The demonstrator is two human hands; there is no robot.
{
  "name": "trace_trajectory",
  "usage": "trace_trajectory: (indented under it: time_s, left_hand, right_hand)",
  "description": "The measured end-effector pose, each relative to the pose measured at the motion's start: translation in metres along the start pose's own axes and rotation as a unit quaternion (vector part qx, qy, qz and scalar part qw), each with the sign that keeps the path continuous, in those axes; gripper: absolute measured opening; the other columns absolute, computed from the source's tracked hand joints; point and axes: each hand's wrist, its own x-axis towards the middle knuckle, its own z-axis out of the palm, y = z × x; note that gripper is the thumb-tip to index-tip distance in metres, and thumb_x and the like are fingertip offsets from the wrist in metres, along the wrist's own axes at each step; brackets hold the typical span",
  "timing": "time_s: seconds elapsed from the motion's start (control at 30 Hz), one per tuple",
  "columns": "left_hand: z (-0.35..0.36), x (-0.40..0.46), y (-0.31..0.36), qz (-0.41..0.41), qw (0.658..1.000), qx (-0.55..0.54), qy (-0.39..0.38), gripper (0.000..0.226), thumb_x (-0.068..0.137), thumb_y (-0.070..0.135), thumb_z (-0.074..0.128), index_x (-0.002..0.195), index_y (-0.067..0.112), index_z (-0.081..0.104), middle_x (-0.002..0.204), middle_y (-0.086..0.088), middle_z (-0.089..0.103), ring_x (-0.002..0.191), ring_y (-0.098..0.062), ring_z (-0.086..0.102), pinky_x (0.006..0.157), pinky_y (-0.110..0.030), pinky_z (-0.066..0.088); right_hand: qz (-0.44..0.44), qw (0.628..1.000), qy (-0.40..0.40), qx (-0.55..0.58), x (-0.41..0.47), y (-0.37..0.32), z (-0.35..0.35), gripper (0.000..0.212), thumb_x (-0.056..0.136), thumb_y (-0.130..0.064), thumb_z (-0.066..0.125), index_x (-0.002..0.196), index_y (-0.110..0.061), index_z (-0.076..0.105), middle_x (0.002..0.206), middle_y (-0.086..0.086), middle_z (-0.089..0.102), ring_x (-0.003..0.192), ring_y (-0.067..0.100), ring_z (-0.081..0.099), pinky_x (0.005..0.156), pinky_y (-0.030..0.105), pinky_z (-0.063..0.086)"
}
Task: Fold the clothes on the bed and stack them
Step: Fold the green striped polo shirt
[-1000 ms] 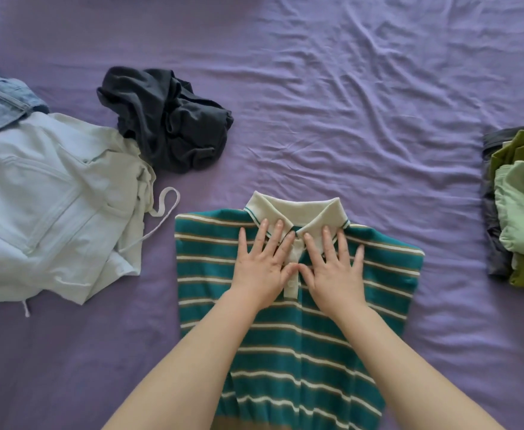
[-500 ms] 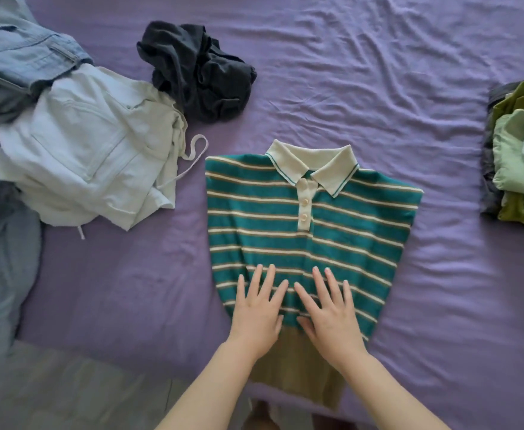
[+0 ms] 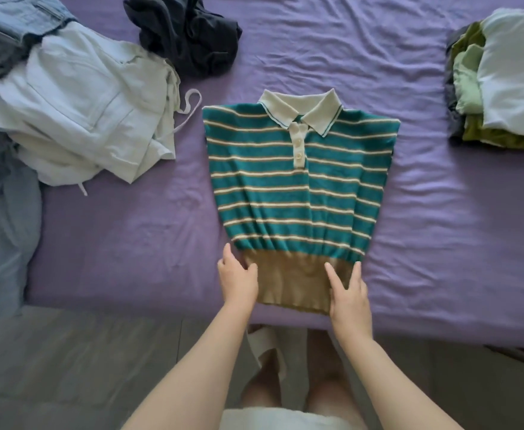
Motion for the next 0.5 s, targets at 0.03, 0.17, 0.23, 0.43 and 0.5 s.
trace_trajectory:
  time_s: [0.03,0.17,0.23,0.43,0.5]
  left_hand:
    - [-0.001,0.001,-0.002,-0.014,1.0,-0.005,-0.013,0.067,0.09,0.014,0.062,0.148,0.013,0.028,0.114,-0.005,0.055,0.112,-0.026,0.054,0.096,-0.035,0.04]
    - [-0.004,0.007,-0.008,-0.06,0.994,-0.023,-0.087,0.051,0.088,0.02,0.065,0.135,0.008,0.05,0.092,-0.003,0.063,0.108,-0.029,0.059,0.098,-0.038,0.045]
    - [-0.003,0.011,-0.01,-0.067,0.993,-0.005,-0.093,0.051,0.087,0.029,0.067,0.13,0.007,0.054,0.112,-0.008,0.065,0.114,-0.028,0.057,0.101,-0.04,0.044]
    - [0.005,0.011,-0.01,-0.082,0.992,0.056,-0.075,0.034,0.085,0.032,0.067,0.11,0.01,0.062,0.114,-0.01,0.065,0.109,-0.028,0.058,0.094,-0.036,0.046]
    - [0.0,0.004,-0.001,-0.06,0.997,0.021,-0.046,0.026,0.089,0.026,0.062,0.109,0.009,0.058,0.11,-0.008,0.064,0.105,-0.027,0.057,0.09,-0.035,0.046]
  right_hand:
    - [0.013,0.999,0.008,0.04,-0.002,-0.003,-0.001,0.07,0.094,-0.002,0.046,0.149,-0.036,0.02,0.157,0.018,0.004,0.138,0.036,0.026,0.101,0.039,0.038]
    - [0.096,0.974,0.053,0.199,-0.003,-0.006,-0.007,0.076,0.091,-0.008,0.057,0.152,-0.024,0.014,0.142,0.017,0.043,0.118,0.037,0.049,0.096,0.044,0.042]
    - [0.153,0.956,0.051,0.247,0.0,-0.006,-0.012,0.076,0.091,-0.013,0.058,0.152,-0.021,0.012,0.131,0.015,0.055,0.115,0.037,0.053,0.093,0.042,0.041]
    - [0.22,0.903,0.063,0.364,0.014,-0.002,-0.025,0.012,0.093,-0.022,0.057,0.101,-0.013,0.059,0.095,0.009,0.064,0.093,0.027,0.057,0.074,0.031,0.039]
    - [0.21,0.899,0.082,0.375,0.02,-0.005,-0.034,0.005,0.095,-0.021,0.052,0.094,-0.017,0.055,0.089,0.004,0.058,0.087,0.023,0.052,0.072,0.029,0.036]
